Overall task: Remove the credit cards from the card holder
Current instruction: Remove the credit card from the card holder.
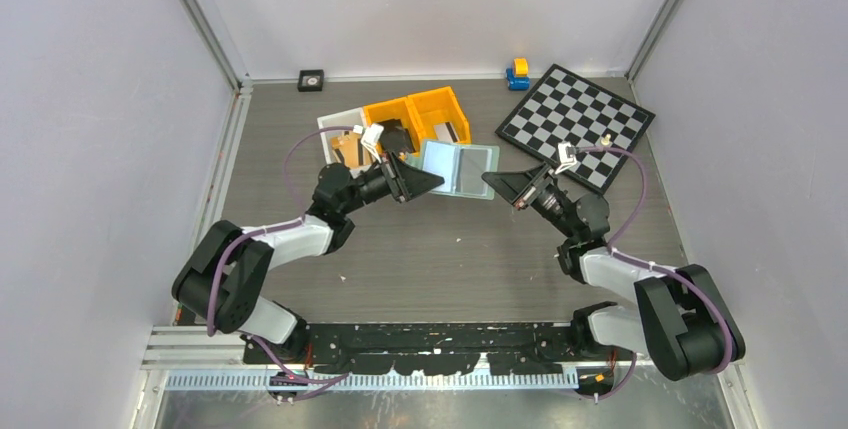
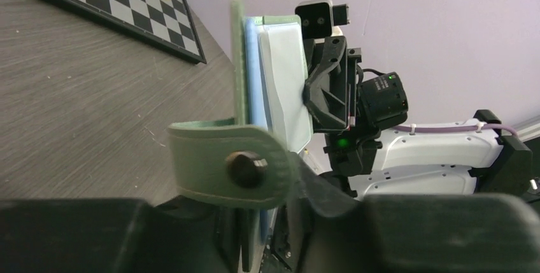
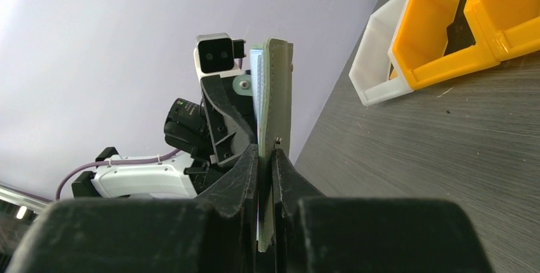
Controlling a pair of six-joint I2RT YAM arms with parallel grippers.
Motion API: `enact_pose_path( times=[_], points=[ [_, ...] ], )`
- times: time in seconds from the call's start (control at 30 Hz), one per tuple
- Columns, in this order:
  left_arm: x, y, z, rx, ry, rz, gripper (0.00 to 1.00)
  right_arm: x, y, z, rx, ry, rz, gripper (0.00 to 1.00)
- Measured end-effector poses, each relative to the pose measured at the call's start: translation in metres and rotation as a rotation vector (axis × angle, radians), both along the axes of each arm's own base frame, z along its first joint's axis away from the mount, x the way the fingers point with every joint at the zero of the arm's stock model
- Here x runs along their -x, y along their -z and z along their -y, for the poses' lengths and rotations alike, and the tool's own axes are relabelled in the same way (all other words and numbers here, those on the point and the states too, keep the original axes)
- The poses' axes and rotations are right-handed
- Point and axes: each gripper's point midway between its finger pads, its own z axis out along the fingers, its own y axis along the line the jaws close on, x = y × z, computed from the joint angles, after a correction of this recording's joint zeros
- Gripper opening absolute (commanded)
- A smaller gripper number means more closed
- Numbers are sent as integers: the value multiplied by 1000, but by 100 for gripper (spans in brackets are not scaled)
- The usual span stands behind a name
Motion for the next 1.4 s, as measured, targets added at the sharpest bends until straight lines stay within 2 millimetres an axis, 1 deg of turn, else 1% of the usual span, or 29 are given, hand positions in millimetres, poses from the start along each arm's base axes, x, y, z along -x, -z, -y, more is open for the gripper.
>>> enact_pose_path(
  times=[0.03, 0.07, 0.1, 0.17, 0.27, 0.33, 0.43, 0.5, 0.6, 0.67, 0.77, 0.83, 0.93, 1.1, 1.13, 1.17, 1.27, 1.4],
  points=[
    [-1, -1, -1, 3, -3, 0, 6, 0, 1, -1, 2, 0, -2, 5],
    [-1, -1, -1, 5, -3, -1, 1, 0, 2, -1, 5, -1, -3, 8],
    [-2, -1, -2, 6, -5, 2, 0, 0, 2, -2, 7, 1, -2, 11],
    [-2, -1, -3, 5, -6, 9, 0, -2, 5, -2, 15, 9, -4, 16],
    [-5, 6, -5, -18, -22, 11, 0, -6, 12, -4, 29, 22, -27, 28],
    [-7, 15, -10, -53, -53, -5, 0, -13, 19, -4, 44, 45, -64, 30],
    [-7, 29, -21, -130, -120, -41, 0, -29, 30, -6, 103, 114, -136, 32],
    [-7, 31, -30, -171, -169, -43, 0, -35, 29, -14, 166, 150, -141, 36],
    [-8, 30, -41, -199, -230, -22, 0, -27, 18, -31, 200, 133, -81, 39],
    [-10, 35, -43, -215, -244, -19, 0, -21, 16, -38, 213, 112, -46, 40],
    [-12, 52, -40, -240, -229, -54, 0, -21, 25, -39, 242, 106, -43, 41],
    [-12, 67, -36, -257, -207, -87, 0, -21, 32, -42, 259, 93, -48, 44],
    [-12, 80, -34, -274, -189, -120, 0, -19, 40, -44, 279, 76, -53, 51],
    [-11, 78, -33, -272, -184, -110, 0, -18, 43, -44, 286, 72, -46, 64],
    [-11, 77, -33, -271, -184, -109, 0, -18, 43, -44, 286, 71, -45, 74],
    [-11, 77, -33, -271, -184, -108, 0, -17, 43, -44, 286, 71, -43, 78],
    [-11, 76, -33, -269, -184, -106, 0, -17, 43, -44, 289, 72, -38, 81],
    [-11, 76, -33, -269, -184, -107, 0, -16, 46, -42, 293, 80, -42, 82]
  ],
)
